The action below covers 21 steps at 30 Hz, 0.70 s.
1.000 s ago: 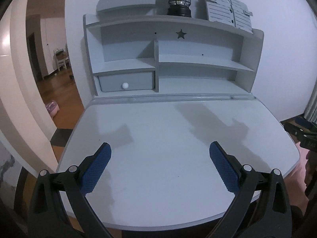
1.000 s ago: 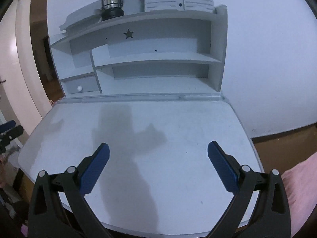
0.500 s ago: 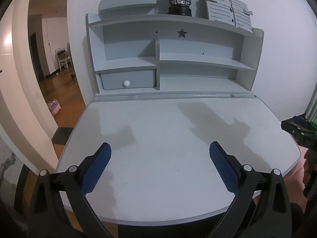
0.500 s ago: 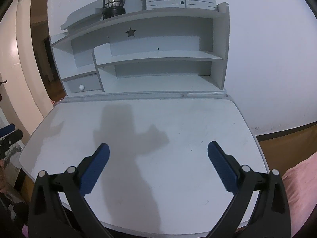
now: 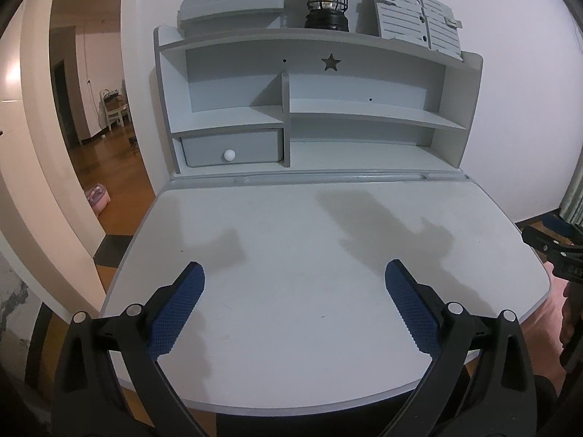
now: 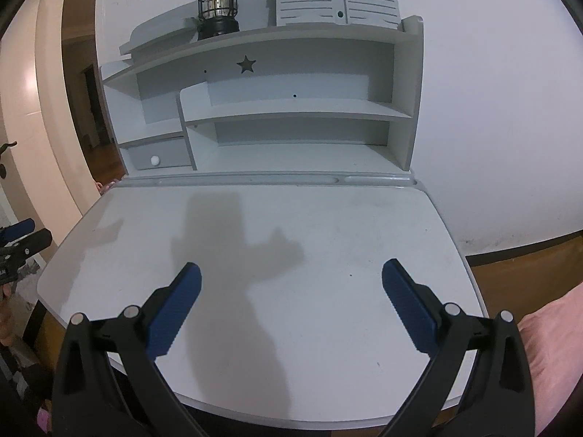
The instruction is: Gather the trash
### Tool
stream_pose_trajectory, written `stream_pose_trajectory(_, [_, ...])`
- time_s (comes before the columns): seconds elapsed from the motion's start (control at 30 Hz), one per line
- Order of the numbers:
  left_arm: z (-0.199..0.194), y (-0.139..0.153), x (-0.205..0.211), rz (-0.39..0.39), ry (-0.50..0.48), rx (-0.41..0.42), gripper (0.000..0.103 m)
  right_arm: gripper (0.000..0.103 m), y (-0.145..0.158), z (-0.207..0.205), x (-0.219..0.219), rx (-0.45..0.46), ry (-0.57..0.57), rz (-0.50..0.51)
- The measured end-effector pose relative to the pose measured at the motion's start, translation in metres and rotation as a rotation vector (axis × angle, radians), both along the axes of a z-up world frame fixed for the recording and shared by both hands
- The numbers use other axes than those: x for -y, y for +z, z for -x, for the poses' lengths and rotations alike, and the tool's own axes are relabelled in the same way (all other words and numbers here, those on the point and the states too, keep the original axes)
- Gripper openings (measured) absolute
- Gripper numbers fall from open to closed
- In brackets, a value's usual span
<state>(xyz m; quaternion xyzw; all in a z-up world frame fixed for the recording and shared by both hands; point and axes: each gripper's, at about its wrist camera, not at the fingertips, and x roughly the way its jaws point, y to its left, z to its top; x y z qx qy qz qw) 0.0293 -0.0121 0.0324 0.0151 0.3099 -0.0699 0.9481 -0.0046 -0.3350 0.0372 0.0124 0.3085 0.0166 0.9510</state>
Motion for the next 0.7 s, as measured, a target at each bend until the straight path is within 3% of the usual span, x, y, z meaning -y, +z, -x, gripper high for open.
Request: stream_pose_trajectory(0.7, [0.0045,0.0031,0.0026,-0.002,-0.005,0.003,0.096,0.096,0.0010,-0.0008,-0.0043,0.006,-0.003,0.001])
